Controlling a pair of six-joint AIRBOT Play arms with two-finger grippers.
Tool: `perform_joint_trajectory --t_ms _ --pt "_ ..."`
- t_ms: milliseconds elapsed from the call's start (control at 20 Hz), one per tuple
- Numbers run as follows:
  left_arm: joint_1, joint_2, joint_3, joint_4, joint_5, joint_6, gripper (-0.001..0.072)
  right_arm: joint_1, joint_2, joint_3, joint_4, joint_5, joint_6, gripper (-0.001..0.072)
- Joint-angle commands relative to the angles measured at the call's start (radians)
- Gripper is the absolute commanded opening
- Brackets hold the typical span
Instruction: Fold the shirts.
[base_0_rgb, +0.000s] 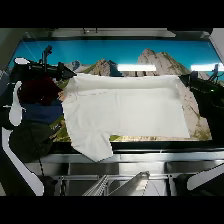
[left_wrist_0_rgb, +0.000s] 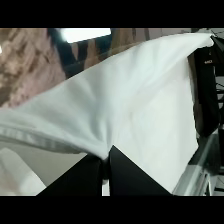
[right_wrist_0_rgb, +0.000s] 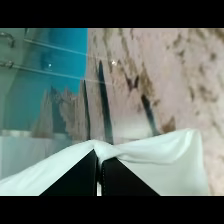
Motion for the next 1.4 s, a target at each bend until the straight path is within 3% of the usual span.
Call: perform_joint_trajectory --t_ms 0,150,350,650,1200,1250,1300,1350 --pt "0.019 0.002 -0.003 0.006 -0.113 -0.039 0.0010 -0.076 -0.018 0.040 -0.144 0.185 0.073 0.0015" --pt "0.015 0.002 -0.003 0.082 -0.175 -0.090 0.0009 -0.112 -0.018 0.039 -0.288 0.274 0.101 0.0016" --pt "-0.028 0.002 -0.003 0.255 -0.181 -0.147 0.0011 -0.087 -0.023 0.037 -0.367 0.244 0.113 0.0016" --pt "-0.036 0.002 -0.003 0.393 -0.188 -0.199 0.0012 -0.060 -0.023 0.037 -0.460 0.165 0.122 0.0015" --pt "-0.049 -0.028 -0.003 0.423 -0.169 -0.197 0.0013 -0.060 -0.024 0.038 -0.510 0.121 0.143 0.0016" --pt "-0.049 -0.027 -0.003 0.422 -0.174 -0.198 0.0053 -0.060 -0.023 0.038 -0.509 0.123 0.143 0.0018" --pt "-0.048 -0.027 -0.003 0.421 -0.185 -0.198 0.0204 -0.060 -0.023 0.038 -0.509 0.136 0.141 0.0105" --pt "-0.048 -0.027 -0.001 0.420 -0.205 -0.199 0.0247 -0.060 -0.020 0.039 -0.509 0.149 0.135 0.0283"
